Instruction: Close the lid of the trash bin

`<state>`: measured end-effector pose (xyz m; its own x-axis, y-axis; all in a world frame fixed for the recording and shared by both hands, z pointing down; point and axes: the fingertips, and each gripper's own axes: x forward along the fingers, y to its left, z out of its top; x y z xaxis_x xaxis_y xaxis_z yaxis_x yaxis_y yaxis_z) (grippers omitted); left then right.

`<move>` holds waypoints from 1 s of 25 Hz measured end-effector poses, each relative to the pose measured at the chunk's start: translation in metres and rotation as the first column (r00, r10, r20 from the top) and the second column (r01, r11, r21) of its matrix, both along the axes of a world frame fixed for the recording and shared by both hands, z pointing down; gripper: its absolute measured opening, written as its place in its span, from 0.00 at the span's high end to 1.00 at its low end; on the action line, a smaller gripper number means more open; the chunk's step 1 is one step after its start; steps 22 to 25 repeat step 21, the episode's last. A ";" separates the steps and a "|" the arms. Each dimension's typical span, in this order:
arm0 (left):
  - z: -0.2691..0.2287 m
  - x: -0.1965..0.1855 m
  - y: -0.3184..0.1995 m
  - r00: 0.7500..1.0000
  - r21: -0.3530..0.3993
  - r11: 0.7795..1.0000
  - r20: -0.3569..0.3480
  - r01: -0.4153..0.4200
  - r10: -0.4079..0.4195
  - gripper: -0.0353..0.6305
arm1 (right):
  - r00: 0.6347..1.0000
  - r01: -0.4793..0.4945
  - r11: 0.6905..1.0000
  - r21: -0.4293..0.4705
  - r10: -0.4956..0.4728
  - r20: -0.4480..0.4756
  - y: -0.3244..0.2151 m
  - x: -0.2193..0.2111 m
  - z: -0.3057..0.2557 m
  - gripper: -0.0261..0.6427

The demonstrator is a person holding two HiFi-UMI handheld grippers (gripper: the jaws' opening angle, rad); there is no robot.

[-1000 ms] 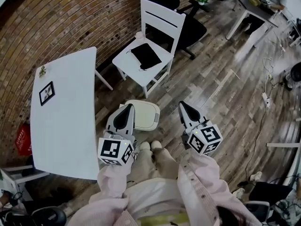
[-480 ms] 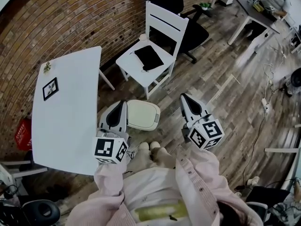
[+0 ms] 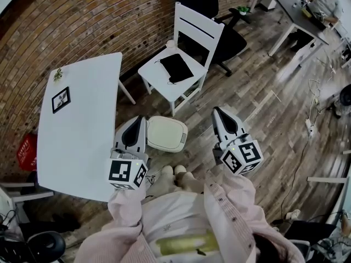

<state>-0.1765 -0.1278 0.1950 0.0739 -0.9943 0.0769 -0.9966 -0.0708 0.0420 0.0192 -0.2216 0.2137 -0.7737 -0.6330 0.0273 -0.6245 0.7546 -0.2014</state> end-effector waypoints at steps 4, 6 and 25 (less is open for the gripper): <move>0.002 -0.002 -0.001 1.000 -0.002 1.000 0.002 0.001 -0.001 0.96 | 1.000 -0.001 1.000 0.008 0.001 -0.007 0.000 -0.001 -0.002 0.96; 0.002 -0.002 -0.002 1.000 -0.003 1.000 0.004 0.001 -0.001 0.96 | 1.000 -0.002 1.000 0.013 0.002 -0.006 -0.002 -0.001 -0.003 0.96; 0.005 -0.003 -0.005 1.000 -0.006 1.000 0.021 -0.007 0.007 0.96 | 1.000 -0.009 1.000 0.016 0.009 -0.010 -0.004 -0.002 -0.006 0.96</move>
